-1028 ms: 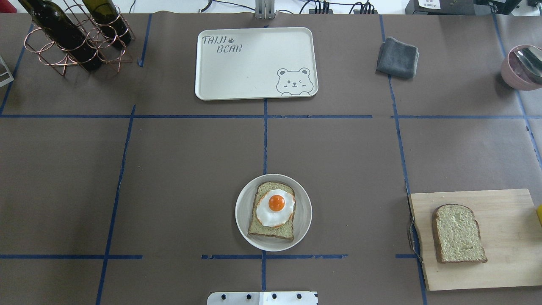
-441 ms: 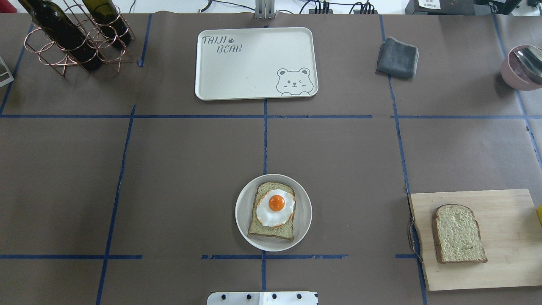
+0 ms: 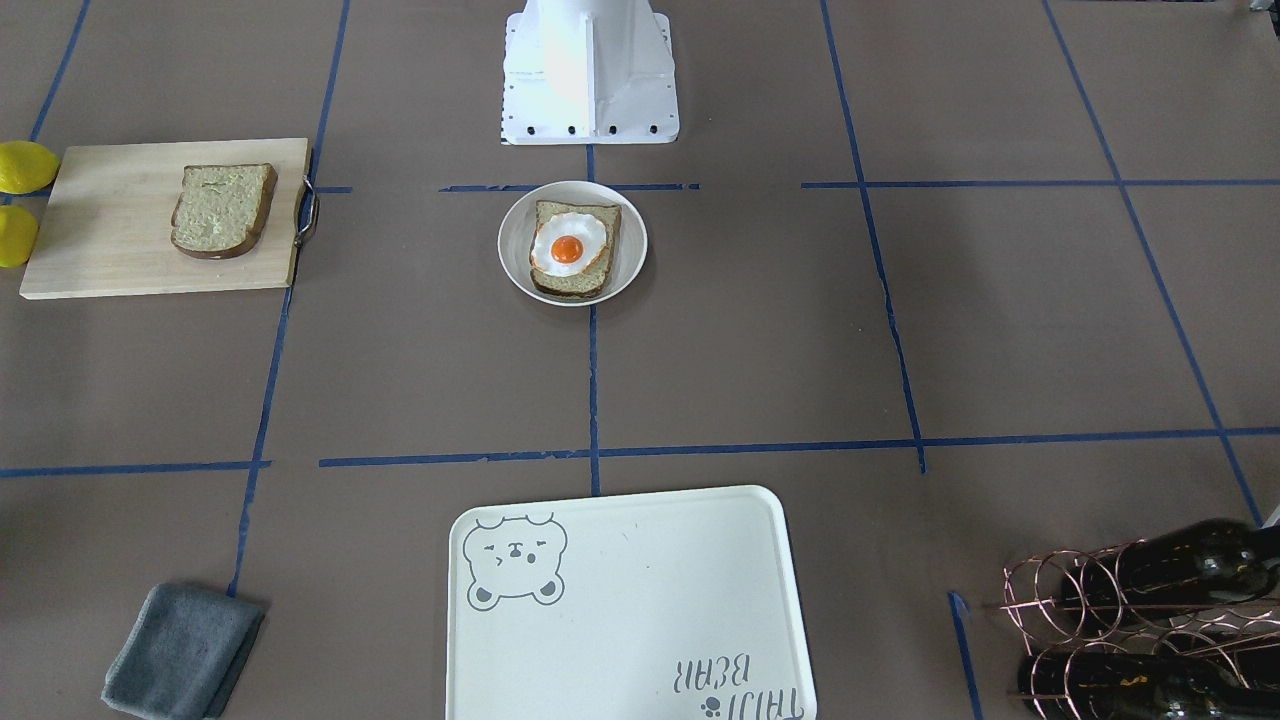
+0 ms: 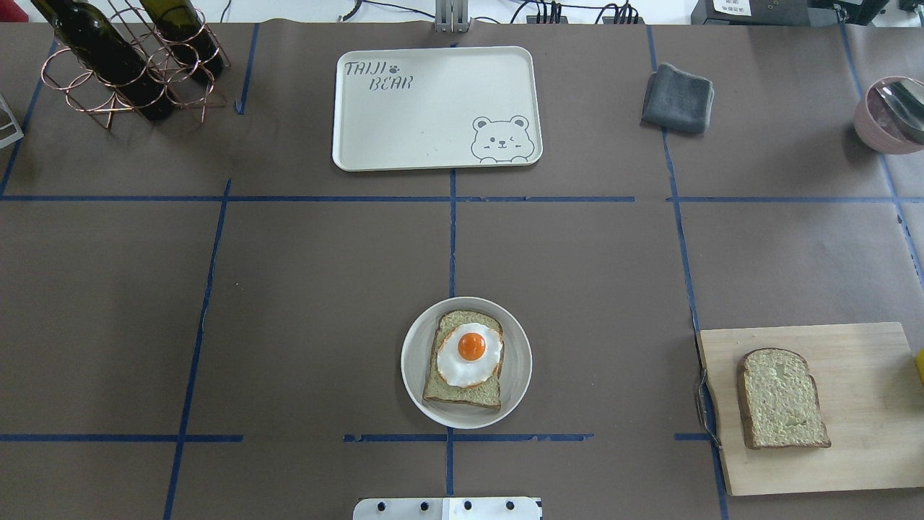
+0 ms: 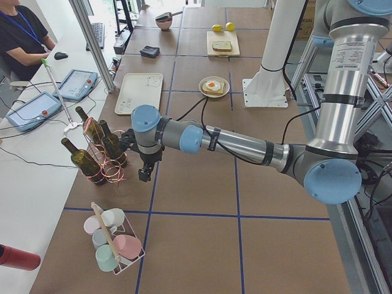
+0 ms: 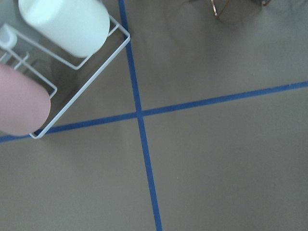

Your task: Make sandwich and place on tray

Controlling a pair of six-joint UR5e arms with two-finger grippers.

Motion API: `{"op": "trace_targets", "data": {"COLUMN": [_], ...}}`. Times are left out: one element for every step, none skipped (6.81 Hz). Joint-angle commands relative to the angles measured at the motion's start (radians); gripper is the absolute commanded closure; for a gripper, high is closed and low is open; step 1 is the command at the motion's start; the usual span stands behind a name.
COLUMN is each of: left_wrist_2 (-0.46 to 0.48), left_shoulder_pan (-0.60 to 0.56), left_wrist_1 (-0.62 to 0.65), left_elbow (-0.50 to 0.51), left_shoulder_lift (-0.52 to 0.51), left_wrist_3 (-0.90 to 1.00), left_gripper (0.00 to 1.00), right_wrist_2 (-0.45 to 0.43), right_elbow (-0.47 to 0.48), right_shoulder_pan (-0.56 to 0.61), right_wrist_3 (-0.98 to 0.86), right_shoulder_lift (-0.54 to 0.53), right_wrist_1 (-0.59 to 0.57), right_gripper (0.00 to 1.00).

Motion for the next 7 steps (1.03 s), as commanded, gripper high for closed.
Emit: {"op": "trace_targets", "data": {"left_wrist_2": [0.03, 0.073, 0.075, 0.076, 0.084, 0.149, 0.174], "left_shoulder_pan": [0.115, 0.147, 0.17, 0.226, 0.323, 0.425, 0.487], "left_wrist_1": [-0.099, -0.185, -0.202, -0.265, -0.274, -0.276, -0.279], "left_elbow": [-0.031, -0.044, -0.051, -0.062, -0.062, -0.067, -0.089], "left_shoulder_lift": [-0.058, -0.055, -0.06, -0.058, -0.084, -0.118, -0.138], "left_wrist_3": [-0.209, -0.222, -0.253, -0.361, -0.528, -0.678, -0.772], "left_gripper": [0.0, 0.0, 0.0, 0.0, 0.0, 0.0, 0.0], "right_wrist_2": [0.05, 0.047, 0.042, 0.016, 0.001, -0.06, -0.121], "right_elbow": [0.021, 0.045, 0.067, 0.07, 0.088, 0.183, 0.25], "right_shoulder_pan": [-0.085, -0.14, -0.198, -0.252, -0.312, -0.38, -0.465], "right_wrist_3": [0.076, 0.267, 0.472, 0.705, 0.836, 0.854, 0.927], "right_shoulder_lift": [-0.002, -0.025, -0.115, -0.207, -0.294, -0.397, -0.451], "right_wrist_1": [0.046, 0.172, 0.416, 0.706, 0.842, 0.857, 0.858], "right_gripper": [0.0, 0.0, 0.0, 0.0, 0.0, 0.0, 0.0]}}
